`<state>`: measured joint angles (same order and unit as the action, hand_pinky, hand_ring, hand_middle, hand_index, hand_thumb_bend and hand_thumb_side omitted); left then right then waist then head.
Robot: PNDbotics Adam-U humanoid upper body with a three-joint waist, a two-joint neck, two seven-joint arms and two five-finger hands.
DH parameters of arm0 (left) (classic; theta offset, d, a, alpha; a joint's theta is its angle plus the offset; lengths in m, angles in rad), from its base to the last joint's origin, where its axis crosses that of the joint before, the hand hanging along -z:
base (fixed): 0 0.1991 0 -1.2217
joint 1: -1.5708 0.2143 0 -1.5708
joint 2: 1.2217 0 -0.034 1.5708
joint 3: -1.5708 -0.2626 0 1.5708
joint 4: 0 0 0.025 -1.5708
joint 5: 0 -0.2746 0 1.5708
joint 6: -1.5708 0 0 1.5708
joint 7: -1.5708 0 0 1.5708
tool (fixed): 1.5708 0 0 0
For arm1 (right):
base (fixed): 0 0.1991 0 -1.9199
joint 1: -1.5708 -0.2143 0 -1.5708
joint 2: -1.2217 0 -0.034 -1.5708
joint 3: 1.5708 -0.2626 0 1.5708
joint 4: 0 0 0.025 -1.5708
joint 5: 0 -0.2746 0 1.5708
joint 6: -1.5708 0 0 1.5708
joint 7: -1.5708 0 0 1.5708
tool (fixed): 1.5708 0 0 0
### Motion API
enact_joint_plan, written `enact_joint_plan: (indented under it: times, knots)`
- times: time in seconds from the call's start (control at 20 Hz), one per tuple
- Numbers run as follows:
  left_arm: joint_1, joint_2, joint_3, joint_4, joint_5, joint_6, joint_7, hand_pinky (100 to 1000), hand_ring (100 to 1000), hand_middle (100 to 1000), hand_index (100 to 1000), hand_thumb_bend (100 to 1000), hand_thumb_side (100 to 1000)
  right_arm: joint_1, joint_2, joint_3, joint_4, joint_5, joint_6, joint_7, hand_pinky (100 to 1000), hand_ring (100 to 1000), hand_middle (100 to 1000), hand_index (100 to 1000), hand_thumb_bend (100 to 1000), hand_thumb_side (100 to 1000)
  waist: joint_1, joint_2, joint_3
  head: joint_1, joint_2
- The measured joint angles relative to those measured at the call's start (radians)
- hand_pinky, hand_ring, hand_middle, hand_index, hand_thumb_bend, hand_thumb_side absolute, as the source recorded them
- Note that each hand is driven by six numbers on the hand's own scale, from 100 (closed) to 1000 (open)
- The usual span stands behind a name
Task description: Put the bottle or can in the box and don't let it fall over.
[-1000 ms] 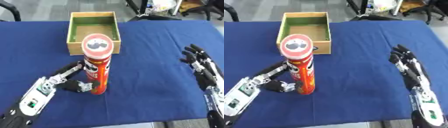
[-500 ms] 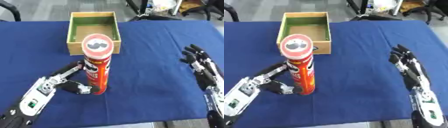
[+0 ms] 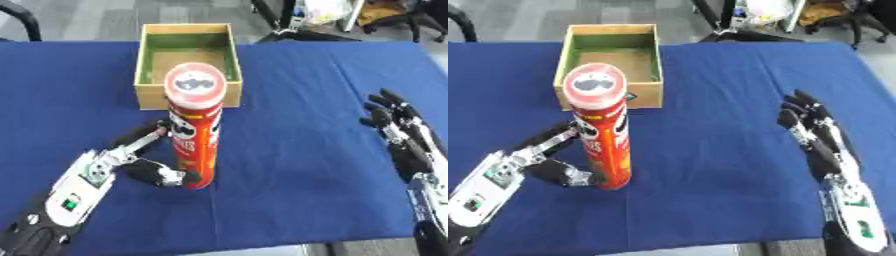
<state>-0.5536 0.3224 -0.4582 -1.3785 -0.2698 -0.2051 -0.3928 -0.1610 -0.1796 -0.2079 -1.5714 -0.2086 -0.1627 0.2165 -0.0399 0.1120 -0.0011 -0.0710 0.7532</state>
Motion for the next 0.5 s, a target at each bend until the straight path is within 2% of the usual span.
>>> enact_joint_plan:
  times: [0.5]
  knots:
    - [-0.015, -0.031, 0.007, 0.054, 0.02, -0.009, 0.006, 778, 951, 975, 1000, 599, 625, -0.005, 0.0, 0.0, 0.002, -0.005, -0.002, 0.002, 796, 898, 849, 925, 574, 436, -0.001, 0.005, -0.004, 0.002, 0.0]
